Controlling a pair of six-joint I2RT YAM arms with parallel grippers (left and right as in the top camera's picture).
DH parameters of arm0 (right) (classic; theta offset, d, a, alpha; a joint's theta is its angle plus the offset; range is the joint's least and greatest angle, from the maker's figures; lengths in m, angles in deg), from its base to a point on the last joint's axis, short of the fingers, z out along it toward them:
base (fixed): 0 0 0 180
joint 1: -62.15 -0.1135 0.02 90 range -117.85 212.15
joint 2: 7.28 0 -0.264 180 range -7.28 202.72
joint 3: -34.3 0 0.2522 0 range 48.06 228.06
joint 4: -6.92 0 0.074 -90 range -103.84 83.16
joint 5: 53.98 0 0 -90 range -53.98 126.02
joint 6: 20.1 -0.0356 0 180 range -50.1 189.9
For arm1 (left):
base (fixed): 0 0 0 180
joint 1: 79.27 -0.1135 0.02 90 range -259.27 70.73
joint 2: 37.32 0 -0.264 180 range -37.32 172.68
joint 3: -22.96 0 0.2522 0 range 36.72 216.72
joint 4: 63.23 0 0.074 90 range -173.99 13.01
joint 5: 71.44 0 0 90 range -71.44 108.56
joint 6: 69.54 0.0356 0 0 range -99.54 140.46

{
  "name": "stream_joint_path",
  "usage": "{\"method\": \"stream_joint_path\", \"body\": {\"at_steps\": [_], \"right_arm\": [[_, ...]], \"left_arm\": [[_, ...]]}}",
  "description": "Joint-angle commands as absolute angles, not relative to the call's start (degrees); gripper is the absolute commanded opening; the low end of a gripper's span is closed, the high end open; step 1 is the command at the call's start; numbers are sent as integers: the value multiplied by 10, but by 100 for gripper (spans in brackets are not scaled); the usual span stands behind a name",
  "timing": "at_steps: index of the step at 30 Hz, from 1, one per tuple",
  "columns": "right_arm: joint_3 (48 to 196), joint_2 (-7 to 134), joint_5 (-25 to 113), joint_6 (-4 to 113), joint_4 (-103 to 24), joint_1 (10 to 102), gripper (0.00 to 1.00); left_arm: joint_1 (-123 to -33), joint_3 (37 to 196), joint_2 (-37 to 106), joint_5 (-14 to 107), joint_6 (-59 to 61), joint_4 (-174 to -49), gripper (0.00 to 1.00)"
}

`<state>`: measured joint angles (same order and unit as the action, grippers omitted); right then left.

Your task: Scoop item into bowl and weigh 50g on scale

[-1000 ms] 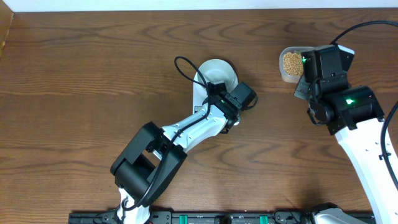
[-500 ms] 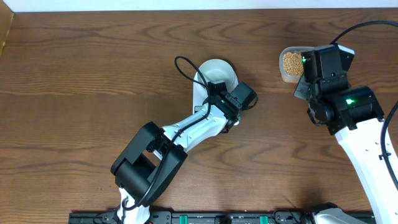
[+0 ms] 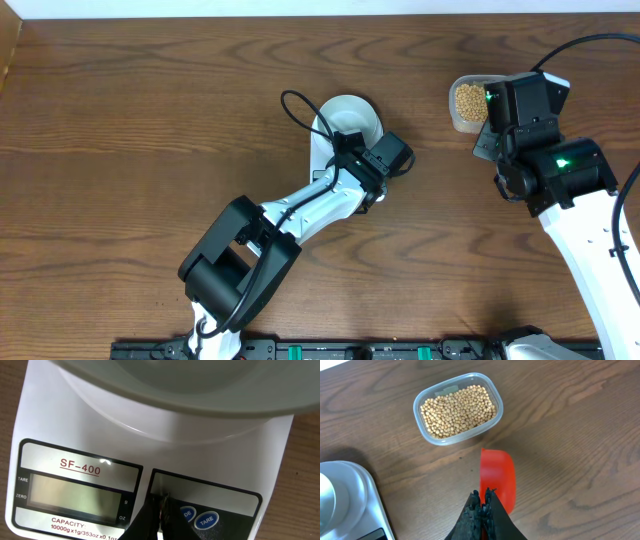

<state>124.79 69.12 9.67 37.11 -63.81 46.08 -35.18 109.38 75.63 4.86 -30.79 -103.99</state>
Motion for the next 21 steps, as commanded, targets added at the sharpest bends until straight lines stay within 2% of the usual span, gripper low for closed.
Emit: {"method": "stream_joint_path", "body": {"at_steps": [1,21], "right_arm": [[1243,695,93,374,-639,463,1],[1243,695,92,374,-641,463,1]], "left_arm": [[-352,1089,777,44,-314,-1049,8],[-361,1084,777,37,-324,-1060,7]]}}
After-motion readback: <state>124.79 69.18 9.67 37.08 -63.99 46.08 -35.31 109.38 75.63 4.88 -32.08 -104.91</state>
